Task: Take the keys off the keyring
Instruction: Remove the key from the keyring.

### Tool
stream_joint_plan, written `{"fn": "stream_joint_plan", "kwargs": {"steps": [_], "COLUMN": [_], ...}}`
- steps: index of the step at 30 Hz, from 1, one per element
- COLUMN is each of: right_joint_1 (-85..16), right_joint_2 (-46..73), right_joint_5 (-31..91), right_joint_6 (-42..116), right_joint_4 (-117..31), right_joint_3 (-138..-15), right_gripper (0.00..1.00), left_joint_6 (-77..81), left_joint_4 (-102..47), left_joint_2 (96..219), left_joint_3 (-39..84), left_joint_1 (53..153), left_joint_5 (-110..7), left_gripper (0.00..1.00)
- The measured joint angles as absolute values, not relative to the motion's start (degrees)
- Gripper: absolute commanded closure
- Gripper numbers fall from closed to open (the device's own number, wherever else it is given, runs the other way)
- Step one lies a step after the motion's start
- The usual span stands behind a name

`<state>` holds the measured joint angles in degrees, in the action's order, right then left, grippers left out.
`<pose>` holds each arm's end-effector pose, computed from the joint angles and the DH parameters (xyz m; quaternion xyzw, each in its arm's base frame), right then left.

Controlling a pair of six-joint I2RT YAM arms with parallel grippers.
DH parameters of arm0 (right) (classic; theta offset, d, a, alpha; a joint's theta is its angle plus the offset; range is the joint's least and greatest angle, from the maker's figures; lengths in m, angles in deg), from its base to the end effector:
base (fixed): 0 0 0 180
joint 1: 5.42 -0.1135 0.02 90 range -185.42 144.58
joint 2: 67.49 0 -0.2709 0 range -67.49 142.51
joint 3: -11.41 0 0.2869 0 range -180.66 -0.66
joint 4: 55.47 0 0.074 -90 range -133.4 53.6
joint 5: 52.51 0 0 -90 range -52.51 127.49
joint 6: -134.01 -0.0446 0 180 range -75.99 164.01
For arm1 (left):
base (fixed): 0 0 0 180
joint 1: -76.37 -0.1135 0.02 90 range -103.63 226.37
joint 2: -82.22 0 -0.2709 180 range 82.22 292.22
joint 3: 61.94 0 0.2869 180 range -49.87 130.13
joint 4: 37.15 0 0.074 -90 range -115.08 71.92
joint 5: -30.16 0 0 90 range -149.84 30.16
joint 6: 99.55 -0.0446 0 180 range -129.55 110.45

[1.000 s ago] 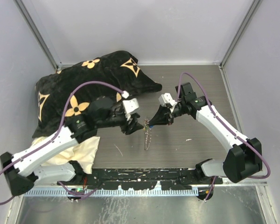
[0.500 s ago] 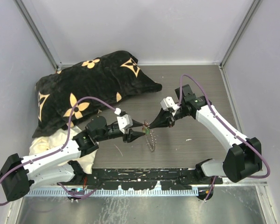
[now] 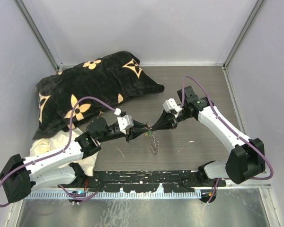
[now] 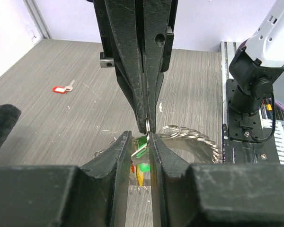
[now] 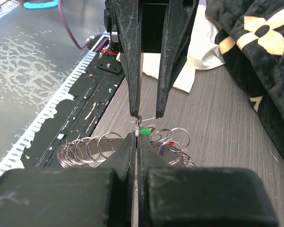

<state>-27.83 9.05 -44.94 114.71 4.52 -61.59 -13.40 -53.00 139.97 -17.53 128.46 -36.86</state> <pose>0.2410 0.1472 0.2877 -0.6354 0.3940 0.5148 0.4195 0.1519 -0.2234 0.2815 0.4449 0.5310 -0.4150 0.5899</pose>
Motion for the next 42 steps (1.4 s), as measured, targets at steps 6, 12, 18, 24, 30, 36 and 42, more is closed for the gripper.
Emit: {"fn": "stream_joint_plan", "kwargs": {"steps": [6, 12, 18, 24, 30, 36, 42], "right_joint_1": [-27.9, -27.9, -27.9, -27.9, -27.9, -27.9, -27.9], "right_joint_2": [9.0, 9.0, 9.0, 9.0, 9.0, 9.0, 9.0], "right_joint_5": [-45.0, -45.0, -45.0, -45.0, -45.0, -45.0, -45.0], "right_joint_6": [114.9, 114.9, 114.9, 114.9, 114.9, 114.9, 114.9], "right_joint_4": [4.7, 4.7, 4.7, 4.8, 5.0, 5.1, 5.1], "right_joint_3": [-61.6, -61.6, -61.6, -61.6, -61.6, -61.6, -61.6], "right_gripper": [0.99, 0.99, 0.99, 0.99, 0.99, 0.99, 0.99], "left_joint_6": [-13.4, -13.6, -13.7, -13.7, -13.7, -13.7, -13.6], "left_joint_4": [-52.8, -51.3, -50.8, -50.5, -50.5, -50.5, -50.5], "left_joint_2": [140.0, 140.1, 140.8, 142.0, 142.0, 141.8, 141.4], "left_joint_3": [-17.5, -17.4, -17.4, -17.2, -17.2, -17.1, -17.1], "left_joint_1": [128.5, 128.5, 128.5, 128.5, 128.5, 128.5, 128.5], "left_joint_5": [-35.5, -34.7, -34.7, -34.5, -34.5, -34.6, -34.6], "left_gripper": [0.76, 0.76, 0.77, 0.85, 0.82, 0.82, 0.84]}}
